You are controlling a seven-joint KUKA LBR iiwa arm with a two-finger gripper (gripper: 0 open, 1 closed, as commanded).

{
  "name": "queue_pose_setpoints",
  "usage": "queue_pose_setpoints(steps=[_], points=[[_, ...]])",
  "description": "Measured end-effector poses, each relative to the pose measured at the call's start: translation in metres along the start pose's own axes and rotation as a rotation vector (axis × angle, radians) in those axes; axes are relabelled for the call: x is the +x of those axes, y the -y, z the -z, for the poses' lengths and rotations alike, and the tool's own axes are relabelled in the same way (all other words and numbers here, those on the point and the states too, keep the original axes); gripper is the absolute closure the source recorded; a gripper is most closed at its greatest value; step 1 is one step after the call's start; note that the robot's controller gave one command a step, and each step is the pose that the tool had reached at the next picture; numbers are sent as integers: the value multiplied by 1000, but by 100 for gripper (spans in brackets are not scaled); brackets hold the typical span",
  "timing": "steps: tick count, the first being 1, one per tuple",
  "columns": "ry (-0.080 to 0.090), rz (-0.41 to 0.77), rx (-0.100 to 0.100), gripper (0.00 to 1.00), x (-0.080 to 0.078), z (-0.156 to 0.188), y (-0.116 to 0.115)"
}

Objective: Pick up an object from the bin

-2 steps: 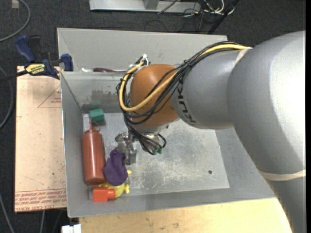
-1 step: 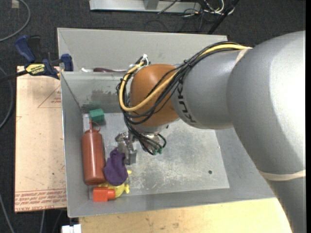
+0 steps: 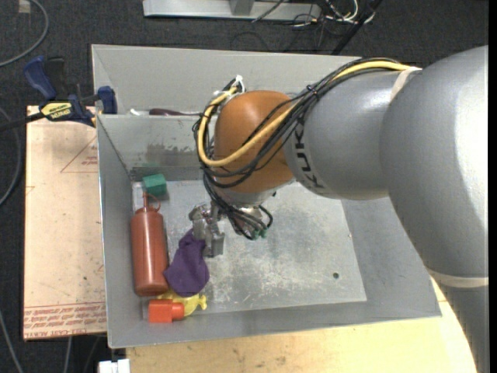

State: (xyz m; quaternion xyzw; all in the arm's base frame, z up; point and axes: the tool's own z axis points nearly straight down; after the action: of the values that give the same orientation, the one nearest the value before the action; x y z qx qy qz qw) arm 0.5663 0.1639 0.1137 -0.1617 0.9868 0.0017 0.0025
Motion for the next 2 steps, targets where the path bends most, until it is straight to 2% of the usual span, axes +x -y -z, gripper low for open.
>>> queue_pose_setpoints(steps=[1,2], points=[[3,2,1,100,-4,12,4],[2,164,0,100,10,29,12]])
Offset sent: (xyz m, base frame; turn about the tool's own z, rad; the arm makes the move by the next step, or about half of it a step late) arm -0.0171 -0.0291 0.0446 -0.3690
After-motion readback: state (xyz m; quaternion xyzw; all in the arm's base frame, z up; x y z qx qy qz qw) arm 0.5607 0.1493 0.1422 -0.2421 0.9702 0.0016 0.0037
